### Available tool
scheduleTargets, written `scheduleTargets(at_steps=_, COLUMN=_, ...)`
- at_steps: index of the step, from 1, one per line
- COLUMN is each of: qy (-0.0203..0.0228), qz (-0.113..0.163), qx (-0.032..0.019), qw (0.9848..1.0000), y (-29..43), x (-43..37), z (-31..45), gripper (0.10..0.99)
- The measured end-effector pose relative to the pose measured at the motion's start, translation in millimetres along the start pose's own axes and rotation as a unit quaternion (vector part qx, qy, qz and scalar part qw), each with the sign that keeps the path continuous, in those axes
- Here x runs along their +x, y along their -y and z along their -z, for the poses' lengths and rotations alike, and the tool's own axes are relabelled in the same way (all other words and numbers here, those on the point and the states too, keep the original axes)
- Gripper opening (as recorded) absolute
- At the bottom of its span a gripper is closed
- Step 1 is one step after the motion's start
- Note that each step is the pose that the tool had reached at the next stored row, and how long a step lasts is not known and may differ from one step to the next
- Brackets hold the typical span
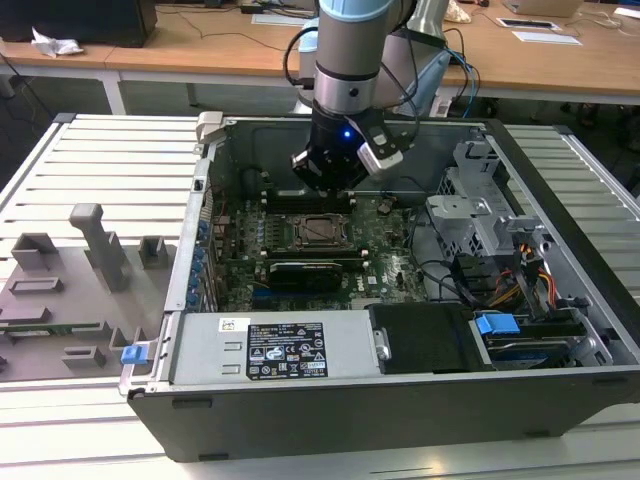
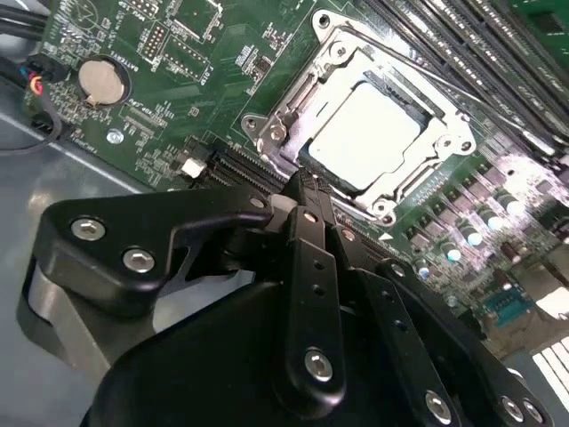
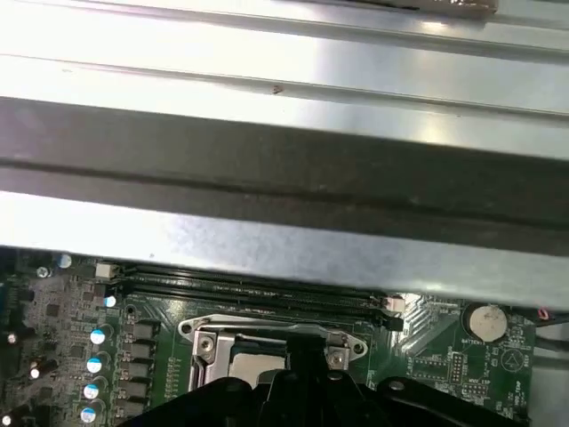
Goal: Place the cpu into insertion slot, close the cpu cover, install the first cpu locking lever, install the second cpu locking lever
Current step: 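Install the second cpu locking lever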
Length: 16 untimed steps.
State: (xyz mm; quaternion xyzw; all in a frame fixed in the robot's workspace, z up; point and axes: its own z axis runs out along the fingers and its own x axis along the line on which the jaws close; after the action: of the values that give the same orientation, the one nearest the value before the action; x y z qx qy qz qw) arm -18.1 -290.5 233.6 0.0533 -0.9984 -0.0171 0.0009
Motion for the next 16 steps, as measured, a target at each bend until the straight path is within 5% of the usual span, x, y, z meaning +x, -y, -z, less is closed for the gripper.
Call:
scheduleTargets(at_steps=2, qy=-0.0003, qz=0.000, qx=0.0000, qw=1.0000, y=-0.3, x=0.0, z=8.9, gripper=0.106)
scheduleTargets(at_steps=8, qy=-0.0006, qz=0.000, qx=-0.0001, qw=1.0000, y=5.6, x=0.6, z=9.6, gripper=0.106)
scheduleTargets(at_steps=16, qy=-0.0006, qz=0.000, qx=-0.0001, qw=1.0000, y=27.7, x=3.0, z=9.8, gripper=0.106)
